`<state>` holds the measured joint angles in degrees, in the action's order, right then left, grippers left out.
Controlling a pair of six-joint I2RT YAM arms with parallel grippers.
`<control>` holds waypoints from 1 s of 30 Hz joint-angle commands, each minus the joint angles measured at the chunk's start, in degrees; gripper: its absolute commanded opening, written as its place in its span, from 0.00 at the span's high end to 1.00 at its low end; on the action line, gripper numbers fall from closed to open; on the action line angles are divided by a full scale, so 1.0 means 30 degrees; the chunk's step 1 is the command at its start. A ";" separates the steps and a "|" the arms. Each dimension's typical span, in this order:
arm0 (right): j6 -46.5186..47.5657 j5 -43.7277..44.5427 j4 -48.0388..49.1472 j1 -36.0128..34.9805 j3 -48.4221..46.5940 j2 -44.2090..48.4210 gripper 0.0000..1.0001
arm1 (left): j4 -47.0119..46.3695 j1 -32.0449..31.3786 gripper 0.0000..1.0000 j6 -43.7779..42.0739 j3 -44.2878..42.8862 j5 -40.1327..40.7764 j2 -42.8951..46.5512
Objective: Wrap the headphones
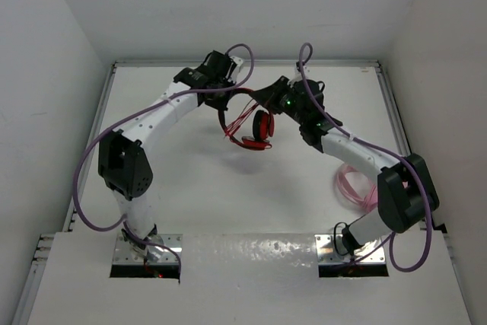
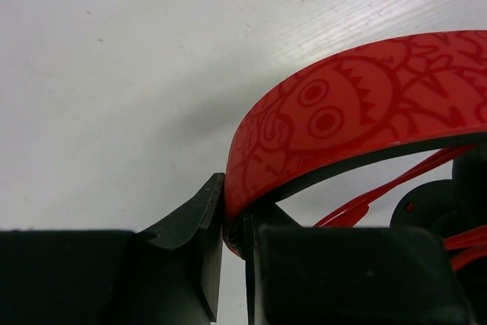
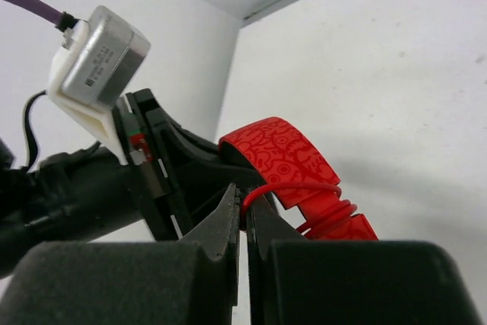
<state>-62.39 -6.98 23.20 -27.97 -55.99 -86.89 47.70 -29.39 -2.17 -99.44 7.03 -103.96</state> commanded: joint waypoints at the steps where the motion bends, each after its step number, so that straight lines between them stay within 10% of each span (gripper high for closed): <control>1: 0.1605 0.2266 -0.0847 -0.0258 -0.0763 0.0018 1.00 | 0.0153 0.0653 1.00 0.1925 -0.0779 -0.2833 -0.0062; 13: 0.5530 0.2064 -0.3596 -0.1750 -0.2194 -0.1151 0.99 | 0.1062 0.2236 1.00 0.3771 -0.1512 -0.5652 -0.1264; 30: 0.8344 0.2387 -0.9571 -0.1869 -0.6032 -0.2412 0.58 | 0.0857 0.2911 1.00 0.4445 -0.0516 -0.6443 -0.1322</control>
<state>-41.56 0.12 0.91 -33.26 -69.65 -92.97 53.19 -21.58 8.84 -100.33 -8.25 -108.97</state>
